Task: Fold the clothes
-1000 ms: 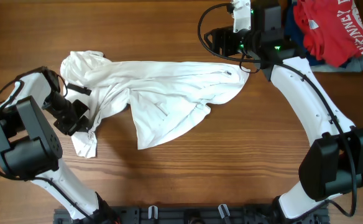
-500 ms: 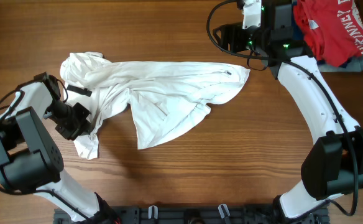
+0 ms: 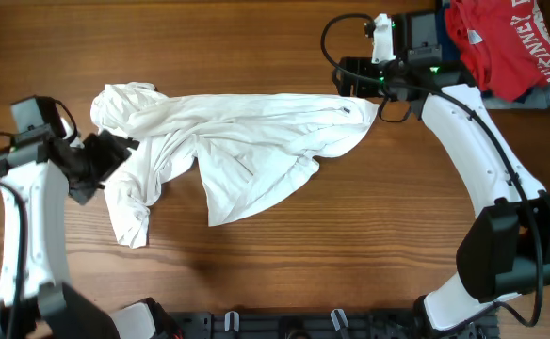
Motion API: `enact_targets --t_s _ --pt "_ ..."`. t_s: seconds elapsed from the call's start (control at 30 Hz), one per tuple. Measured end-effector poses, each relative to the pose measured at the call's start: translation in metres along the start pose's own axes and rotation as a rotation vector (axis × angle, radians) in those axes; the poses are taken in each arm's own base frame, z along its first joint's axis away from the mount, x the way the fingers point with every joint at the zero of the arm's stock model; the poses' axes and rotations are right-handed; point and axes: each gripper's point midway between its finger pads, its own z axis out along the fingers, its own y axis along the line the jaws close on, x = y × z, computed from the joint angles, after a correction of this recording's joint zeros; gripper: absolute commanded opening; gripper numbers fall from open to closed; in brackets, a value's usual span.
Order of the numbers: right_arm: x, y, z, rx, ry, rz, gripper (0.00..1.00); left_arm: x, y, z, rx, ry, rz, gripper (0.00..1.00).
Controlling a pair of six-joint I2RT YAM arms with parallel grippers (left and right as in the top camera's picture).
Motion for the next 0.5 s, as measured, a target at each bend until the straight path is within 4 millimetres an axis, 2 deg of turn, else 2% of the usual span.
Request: enact_targets --t_s 0.17,0.33,0.4,0.47,0.5 --pt "-0.003 -0.014 -0.002 0.040 -0.009 0.020 0.90 -0.024 -0.014 -0.020 0.060 -0.142 0.053 1.00" --pt "-0.005 -0.016 -0.002 0.049 -0.020 0.019 0.91 -0.049 -0.033 -0.022 0.106 -0.253 0.155 1.00" --pt "-0.007 -0.016 -0.002 0.049 -0.025 0.018 0.90 -0.058 -0.044 -0.017 0.121 -0.285 0.196 0.99" --pt "-0.006 -0.017 0.000 0.049 -0.023 0.018 0.90 -0.063 -0.052 -0.003 0.121 -0.288 0.240 0.99" --pt "-0.006 -0.017 0.002 0.050 -0.020 0.019 0.90 -0.064 -0.056 0.011 0.116 -0.275 0.269 0.98"
